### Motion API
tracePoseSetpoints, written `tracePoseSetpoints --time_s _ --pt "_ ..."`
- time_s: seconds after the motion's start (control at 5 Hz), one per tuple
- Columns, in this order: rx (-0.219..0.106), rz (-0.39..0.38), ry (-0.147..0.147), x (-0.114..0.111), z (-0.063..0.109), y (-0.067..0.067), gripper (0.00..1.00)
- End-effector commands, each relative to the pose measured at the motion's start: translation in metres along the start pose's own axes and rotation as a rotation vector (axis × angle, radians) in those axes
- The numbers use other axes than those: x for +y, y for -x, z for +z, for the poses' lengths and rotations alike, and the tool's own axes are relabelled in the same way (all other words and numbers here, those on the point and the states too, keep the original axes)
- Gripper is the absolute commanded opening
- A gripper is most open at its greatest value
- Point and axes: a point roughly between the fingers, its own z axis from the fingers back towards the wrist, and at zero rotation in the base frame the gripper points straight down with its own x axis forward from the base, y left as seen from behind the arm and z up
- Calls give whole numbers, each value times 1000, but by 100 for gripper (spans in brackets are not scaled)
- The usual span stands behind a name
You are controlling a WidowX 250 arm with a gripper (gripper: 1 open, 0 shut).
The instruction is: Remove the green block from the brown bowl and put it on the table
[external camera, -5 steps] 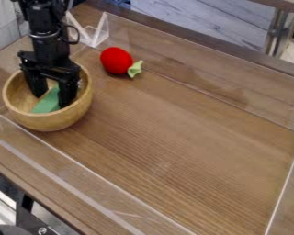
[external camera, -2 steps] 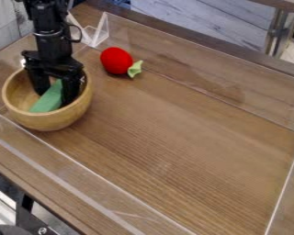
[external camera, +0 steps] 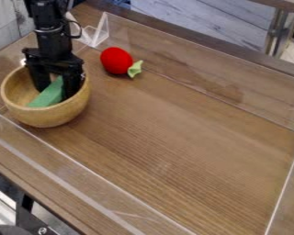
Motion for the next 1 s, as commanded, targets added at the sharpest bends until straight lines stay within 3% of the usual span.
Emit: tracePoseSetpoints --time_s 0.0,0.2,0.6,0.8 --pt "-34 6 -9 9 8 -7 0" --pt "-32 11 4 9 9 -7 0" --pt "-76 25 47 4 42 -7 0" --pt "-85 33 58 3 51 -6 0"
